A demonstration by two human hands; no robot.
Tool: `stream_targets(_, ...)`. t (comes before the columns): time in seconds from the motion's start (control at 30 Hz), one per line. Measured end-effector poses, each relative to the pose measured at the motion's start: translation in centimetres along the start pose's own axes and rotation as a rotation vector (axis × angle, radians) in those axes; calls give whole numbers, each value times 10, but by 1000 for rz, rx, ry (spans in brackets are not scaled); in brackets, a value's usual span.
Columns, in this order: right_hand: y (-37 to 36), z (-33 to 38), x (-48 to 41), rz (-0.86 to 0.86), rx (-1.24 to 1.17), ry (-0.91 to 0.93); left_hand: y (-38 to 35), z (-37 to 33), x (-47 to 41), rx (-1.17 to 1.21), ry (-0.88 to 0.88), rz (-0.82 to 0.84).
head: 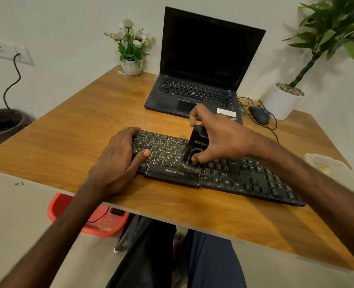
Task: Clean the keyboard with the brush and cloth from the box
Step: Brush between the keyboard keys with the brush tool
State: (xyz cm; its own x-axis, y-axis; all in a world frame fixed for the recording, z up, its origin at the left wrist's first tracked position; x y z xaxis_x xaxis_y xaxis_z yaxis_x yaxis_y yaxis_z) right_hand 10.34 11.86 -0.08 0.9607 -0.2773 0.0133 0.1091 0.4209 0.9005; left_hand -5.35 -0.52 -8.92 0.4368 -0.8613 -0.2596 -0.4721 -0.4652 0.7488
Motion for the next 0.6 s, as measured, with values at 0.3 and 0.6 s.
stream_targets(0.3,25,-21,-12,-137,190,-49,1,-1,1,-12,-9,-14)
stream_targets(0.6,10,-30,-17,-87,-18,-70,-2,1,1,86,-16,17)
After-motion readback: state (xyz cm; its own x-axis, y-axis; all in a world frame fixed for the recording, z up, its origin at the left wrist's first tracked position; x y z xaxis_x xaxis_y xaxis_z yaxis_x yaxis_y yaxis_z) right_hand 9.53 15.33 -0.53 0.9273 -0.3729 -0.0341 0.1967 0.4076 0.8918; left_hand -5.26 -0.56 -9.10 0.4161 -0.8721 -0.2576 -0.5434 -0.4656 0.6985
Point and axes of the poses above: each hand's wrist, its own x-axis away from the middle knuckle, its own y-axis out of the back of the hand, z = x × y, the point moved 8 cm from there along -x, towards the middle knuckle, and after that the axes turned 8 degrees about y, right-handed, at the moved point
